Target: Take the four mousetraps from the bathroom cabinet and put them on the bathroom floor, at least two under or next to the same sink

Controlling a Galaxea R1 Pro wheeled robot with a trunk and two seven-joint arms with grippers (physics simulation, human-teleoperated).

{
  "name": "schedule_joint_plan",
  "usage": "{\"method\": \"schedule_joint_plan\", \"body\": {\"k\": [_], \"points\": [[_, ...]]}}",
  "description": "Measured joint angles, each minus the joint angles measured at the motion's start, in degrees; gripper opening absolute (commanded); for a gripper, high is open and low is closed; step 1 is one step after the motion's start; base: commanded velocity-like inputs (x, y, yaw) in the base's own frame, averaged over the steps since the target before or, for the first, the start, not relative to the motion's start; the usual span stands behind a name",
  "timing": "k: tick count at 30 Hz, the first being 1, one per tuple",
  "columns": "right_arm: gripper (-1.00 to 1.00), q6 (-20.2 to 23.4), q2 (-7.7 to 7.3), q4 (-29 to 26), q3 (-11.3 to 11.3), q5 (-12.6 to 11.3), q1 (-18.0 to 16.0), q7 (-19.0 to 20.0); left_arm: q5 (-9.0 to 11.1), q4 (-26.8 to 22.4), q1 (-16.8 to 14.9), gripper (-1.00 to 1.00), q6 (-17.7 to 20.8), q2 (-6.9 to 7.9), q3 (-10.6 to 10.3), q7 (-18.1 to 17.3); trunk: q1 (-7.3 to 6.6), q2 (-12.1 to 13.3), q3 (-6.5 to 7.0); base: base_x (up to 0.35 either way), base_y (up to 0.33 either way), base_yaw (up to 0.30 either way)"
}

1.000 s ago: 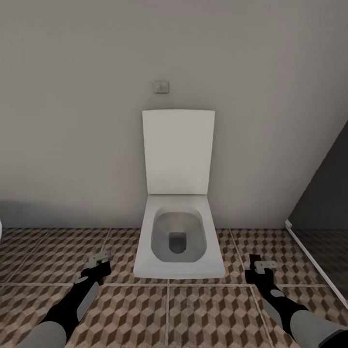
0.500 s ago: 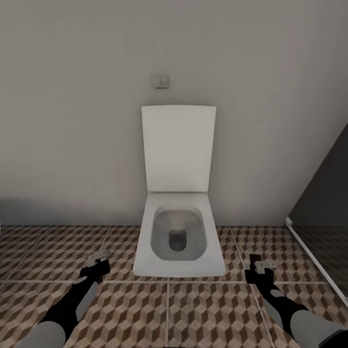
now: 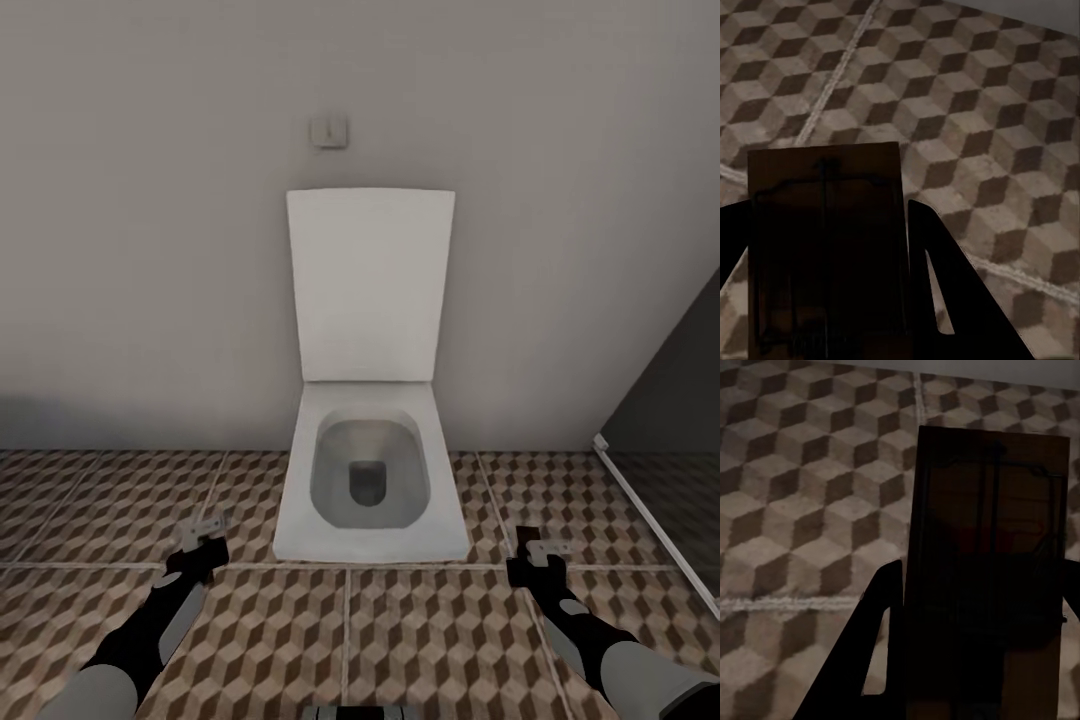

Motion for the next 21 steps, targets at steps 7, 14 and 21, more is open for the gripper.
{"method": "schedule_joint_plan", "body": {"k": [7,14,21], "points": [[-1.00,0.0,0.05,0.0,0.0,0.0,0.0,0.0,0.0,0.0,0.0,-1.00,0.0,0.18,0.0,-0.1,0.07,0.0,-0.67,0.000,0.000,0.000],[-1.00,0.0,0.04,0.0,0.0,0.0,0.0,0.0,0.0,0.0,0.0,-1.00,-0.1,0.30,0.0,-0.3,0.07,0.0,-0.67,0.000,0.000,0.000],[-1.00,0.0,0.06,0.0,0.0,0.0,0.0,0.0,0.0,0.0,0.0,-1.00,-0.2,0.27,0.0,-0.3,0.07,0.0,-0.67,0.000,0.000,0.000]]}}
